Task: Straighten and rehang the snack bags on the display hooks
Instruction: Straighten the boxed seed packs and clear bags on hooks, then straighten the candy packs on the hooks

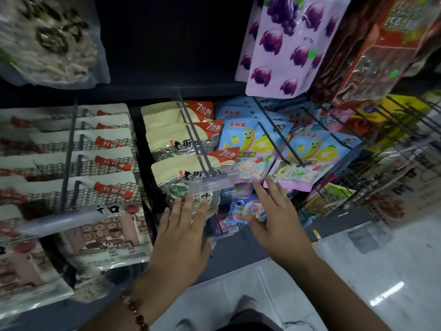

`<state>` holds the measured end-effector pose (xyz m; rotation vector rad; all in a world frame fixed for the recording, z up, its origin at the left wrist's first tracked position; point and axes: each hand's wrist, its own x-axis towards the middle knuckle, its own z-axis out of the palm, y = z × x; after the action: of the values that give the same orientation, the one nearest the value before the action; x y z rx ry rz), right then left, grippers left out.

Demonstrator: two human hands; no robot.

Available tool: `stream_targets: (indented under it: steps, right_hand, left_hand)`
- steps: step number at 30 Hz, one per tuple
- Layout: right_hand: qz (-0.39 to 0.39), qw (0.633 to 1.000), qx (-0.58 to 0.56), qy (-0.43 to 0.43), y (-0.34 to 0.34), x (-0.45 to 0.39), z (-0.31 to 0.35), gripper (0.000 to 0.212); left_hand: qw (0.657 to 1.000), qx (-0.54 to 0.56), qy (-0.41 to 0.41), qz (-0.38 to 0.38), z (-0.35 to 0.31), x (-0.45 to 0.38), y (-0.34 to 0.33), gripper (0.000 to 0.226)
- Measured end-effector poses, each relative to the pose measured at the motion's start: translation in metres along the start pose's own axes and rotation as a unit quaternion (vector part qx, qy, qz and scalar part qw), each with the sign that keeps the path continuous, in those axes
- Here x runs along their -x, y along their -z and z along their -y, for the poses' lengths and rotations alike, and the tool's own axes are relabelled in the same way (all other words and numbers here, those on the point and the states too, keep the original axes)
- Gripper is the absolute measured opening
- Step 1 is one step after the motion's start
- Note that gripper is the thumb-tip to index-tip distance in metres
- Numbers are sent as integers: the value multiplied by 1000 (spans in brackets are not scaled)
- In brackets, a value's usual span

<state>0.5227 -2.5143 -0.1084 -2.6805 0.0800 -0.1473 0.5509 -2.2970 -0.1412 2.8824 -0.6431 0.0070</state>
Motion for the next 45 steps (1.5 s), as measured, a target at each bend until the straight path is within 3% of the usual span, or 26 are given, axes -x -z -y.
stream_targets:
  steps: [4, 10, 16, 28, 35, 45]
  right_hand:
    - [13, 1000, -5, -28, 6, 3, -13, 70]
    - [30, 998, -33, -46, 22, 6, -47, 69]
    - [41, 996, -68, -50, 52, 3, -99, 67]
    - [18, 995, -89, 30, 125, -23, -229, 67]
    - [12, 991, -110, 79, 156, -43, -256, 67]
    - [7, 989, -120, 86, 176, -73, -259, 74]
  left_hand:
    - [999, 8, -15, 32, -18, -3, 1, 85]
    - [998, 2, -39, 57, -58, -15, 10, 72]
    - [998, 31, -48, 34, -116, -43, 16, 67]
    - [998, 63, -5, 4, -252, -117, -6, 68]
    - [998, 33, 44, -9, -276, -140, 12, 68]
    - [994, 19, 79, -68, -284, -199, 32, 73]
